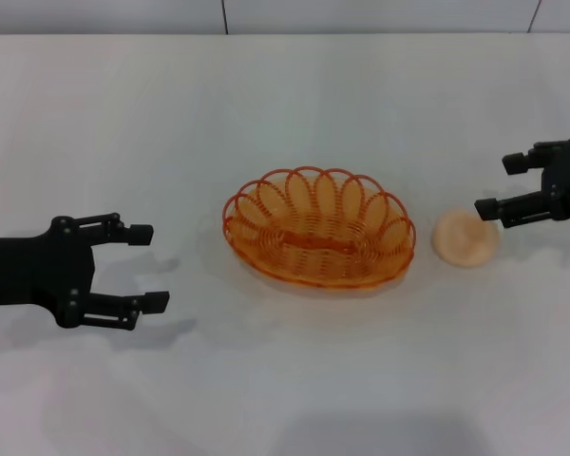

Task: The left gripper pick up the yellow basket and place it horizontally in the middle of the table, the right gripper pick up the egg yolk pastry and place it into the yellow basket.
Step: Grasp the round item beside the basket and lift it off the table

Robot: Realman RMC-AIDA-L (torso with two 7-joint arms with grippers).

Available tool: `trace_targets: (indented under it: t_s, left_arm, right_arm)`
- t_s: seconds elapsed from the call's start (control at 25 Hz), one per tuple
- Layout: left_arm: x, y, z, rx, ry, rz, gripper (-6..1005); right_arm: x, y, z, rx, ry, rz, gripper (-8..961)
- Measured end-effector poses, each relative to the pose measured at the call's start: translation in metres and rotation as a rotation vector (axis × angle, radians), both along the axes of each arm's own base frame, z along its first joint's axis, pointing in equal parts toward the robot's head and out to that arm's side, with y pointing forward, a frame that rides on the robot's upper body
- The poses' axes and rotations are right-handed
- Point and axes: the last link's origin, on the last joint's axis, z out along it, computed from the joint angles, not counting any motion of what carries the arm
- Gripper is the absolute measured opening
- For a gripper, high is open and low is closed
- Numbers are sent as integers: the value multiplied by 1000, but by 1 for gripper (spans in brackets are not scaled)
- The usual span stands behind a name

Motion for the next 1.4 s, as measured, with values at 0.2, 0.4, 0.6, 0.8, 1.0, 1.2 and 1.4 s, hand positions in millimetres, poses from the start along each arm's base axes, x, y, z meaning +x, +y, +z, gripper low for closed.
trace_targets:
  t_s: [0.2,0.4,0.6,0.8,1.0,1.2,1.4]
  left_arm:
    - [2,3,5,5,0,-8,895]
    - [4,6,6,-2,4,-9,894]
    - [6,8,5,-1,3,-12,894]
    - [8,9,5,0,2,-17,894]
    - [9,8,5,-9,8,-23,894]
    - [7,7,5,-11,12,-19,894]
    - [6,7,6,-11,16,-18,894]
  right_arm:
    - [1,0,-2,-36,-14,-68,862]
    - [2,-1,-7,-42,-15,-104,846]
    - [11,0,-16,-37,-17,-140,829]
    - [16,2,-23,-31,-26,-154,813]
    - [21,4,-30,-20,-30,-165,697]
    - [20,4,-32,-13,-18,-154,598]
    - [18,3,-33,-19,4,-129,436]
